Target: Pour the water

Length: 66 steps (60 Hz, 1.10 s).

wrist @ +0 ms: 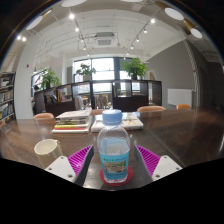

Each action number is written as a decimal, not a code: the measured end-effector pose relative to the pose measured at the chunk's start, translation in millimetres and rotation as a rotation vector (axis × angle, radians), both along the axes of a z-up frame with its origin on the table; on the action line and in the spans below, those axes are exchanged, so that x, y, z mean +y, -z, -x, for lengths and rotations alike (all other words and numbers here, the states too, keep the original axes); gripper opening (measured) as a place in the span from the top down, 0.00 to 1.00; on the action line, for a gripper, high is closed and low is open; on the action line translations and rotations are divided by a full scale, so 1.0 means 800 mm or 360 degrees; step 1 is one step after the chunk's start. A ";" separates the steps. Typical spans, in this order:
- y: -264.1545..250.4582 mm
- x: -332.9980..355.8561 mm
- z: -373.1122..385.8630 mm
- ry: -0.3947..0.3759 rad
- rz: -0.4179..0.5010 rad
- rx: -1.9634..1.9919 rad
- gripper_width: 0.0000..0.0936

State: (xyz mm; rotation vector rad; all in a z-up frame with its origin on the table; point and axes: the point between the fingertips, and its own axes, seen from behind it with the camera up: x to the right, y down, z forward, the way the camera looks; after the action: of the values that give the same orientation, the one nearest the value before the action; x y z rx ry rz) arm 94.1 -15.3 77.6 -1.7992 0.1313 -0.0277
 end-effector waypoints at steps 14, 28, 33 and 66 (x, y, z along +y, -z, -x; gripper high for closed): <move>0.003 -0.110 0.037 0.0020 0.0069 0.0070 0.09; 0.024 -0.218 0.104 -0.0017 0.0206 0.0040 0.08; 0.016 -0.244 0.129 -0.0055 0.0216 0.0028 0.09; -0.089 -0.319 0.170 -0.0106 0.0044 0.0000 0.08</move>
State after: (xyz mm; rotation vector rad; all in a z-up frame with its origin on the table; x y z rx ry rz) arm -41.9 -270.8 148.5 -1.8300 0.0713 0.0181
